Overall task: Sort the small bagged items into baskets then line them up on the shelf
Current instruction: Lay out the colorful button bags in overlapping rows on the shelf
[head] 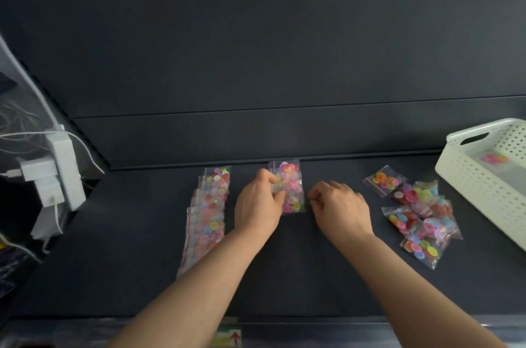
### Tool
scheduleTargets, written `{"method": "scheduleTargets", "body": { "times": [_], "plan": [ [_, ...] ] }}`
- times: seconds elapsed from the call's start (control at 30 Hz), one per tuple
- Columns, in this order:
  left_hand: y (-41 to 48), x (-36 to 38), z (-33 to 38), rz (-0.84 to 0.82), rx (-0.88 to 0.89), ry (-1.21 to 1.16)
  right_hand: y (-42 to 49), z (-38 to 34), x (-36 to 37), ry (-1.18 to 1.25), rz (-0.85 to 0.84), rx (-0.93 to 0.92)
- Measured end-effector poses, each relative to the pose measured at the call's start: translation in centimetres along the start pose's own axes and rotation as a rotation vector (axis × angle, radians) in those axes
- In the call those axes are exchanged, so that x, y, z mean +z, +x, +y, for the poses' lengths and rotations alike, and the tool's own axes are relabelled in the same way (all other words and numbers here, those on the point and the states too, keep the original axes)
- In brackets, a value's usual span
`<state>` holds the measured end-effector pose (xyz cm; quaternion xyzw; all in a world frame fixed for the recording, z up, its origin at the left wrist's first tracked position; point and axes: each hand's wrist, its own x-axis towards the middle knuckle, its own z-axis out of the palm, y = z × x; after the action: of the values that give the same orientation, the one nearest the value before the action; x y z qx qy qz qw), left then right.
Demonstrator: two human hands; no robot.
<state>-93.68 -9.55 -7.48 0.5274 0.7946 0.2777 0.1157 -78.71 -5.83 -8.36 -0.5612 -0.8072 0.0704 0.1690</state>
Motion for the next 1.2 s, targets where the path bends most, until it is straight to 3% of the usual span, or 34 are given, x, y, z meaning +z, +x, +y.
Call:
{"method": "scheduleTargets", "body": {
  "times": [0.33, 0.5, 0.67, 0.83, 1.03, 1.2],
  "plan": [
    [0.8, 6.0, 10.3, -0.273, 0.111, 0.076, -2.2, 8.9, -5.4, -0.196, -0.043, 0.117],
    [2.2, 9.2, 14.4, -0.245, 0.146, 0.172, -2.8, 12.2, -6.4, -0.171, -0.102, 0.137],
    [2.7, 10.5, 15.0, -0.278, 0.072, 0.183, -2.8, 13.7, -6.9, -0.151, -0.078, 0.144],
    [1.9, 8.8, 14.3, -0.35, 0.115, 0.22, -1.6, 14.5, -6.6, 0.033, -0.023, 0.145],
    [0.2, 5.7, 12.2, -0.333, 0.203, -0.03, -0.5, 12.8, -5.6, 0.355, -0.131, 0.035],
    [-0.8, 3.9, 10.0, -0.285, -0.028, -0.487, -0.3, 10.7, -5.0, 0.581, -0.151, 0.067]
  ]
}}
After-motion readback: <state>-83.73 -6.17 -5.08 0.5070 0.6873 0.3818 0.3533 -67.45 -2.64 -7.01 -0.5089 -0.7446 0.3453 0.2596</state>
